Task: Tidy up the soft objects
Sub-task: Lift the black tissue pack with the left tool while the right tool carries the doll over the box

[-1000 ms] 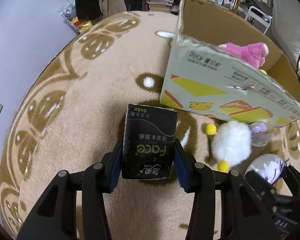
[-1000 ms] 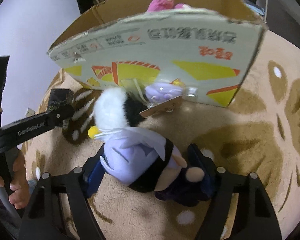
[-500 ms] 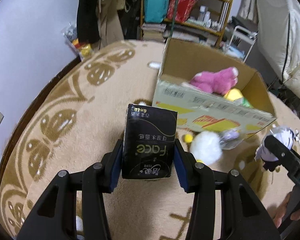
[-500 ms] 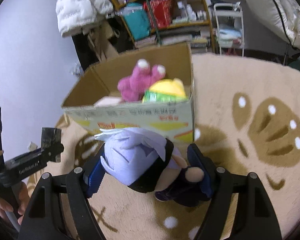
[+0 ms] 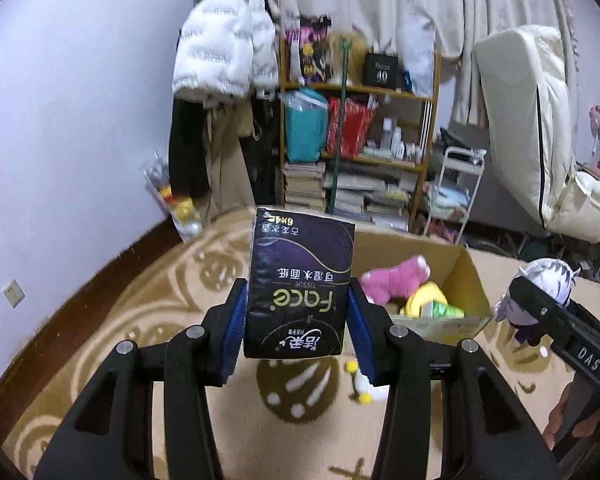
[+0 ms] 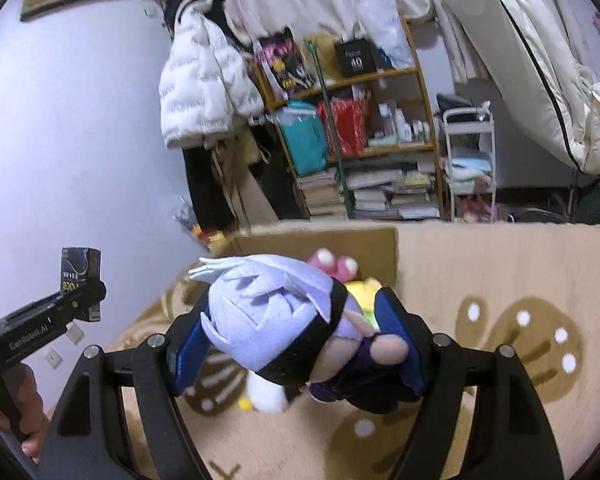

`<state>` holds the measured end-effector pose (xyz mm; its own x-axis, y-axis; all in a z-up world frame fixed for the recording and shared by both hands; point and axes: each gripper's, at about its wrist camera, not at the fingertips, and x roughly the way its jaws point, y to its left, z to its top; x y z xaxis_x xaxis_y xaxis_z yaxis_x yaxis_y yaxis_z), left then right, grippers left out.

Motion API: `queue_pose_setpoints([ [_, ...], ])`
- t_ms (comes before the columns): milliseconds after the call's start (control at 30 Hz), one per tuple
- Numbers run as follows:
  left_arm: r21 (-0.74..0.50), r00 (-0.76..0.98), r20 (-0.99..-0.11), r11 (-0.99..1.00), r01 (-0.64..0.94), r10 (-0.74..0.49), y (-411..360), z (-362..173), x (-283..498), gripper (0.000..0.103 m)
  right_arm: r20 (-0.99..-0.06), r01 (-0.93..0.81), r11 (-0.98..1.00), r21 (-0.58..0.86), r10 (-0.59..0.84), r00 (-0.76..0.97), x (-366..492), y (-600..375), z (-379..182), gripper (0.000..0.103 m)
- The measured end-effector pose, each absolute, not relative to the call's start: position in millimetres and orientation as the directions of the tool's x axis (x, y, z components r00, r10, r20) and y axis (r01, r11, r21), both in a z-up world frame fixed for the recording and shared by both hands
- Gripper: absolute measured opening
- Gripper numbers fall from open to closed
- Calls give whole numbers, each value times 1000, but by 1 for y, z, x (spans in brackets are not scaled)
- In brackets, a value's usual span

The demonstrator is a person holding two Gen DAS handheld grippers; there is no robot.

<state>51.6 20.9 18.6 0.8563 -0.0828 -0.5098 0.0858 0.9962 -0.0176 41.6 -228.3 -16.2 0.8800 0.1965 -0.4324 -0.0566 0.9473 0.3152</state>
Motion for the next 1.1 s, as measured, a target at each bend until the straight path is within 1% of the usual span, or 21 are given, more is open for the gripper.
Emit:
queue_pose_setpoints([
  [333, -12, 917, -390, 996, 92, -89, 12, 65, 53, 46, -331, -96, 959, 266, 185, 925, 49, -234, 35, 82],
  [600, 8, 943, -319, 995, 99, -91, -2, 97, 73, 46, -291, -118, 970, 214, 179, 940, 68, -237, 59, 82],
  [867, 24, 951, -292, 993, 113, -101, -12, 98, 90, 46, -257, -118, 972, 203, 169, 951, 88, -241, 62, 82],
  [1033, 38, 955, -287, 995, 95, -80, -18, 83, 101, 46, -263, -118, 966, 230, 178, 948, 93, -242, 47, 82],
  [1100, 24, 955, -285, 996, 90, -79, -17, 75, 104, 46, -272, -119, 965, 236, 183, 945, 96, -241, 41, 83],
])
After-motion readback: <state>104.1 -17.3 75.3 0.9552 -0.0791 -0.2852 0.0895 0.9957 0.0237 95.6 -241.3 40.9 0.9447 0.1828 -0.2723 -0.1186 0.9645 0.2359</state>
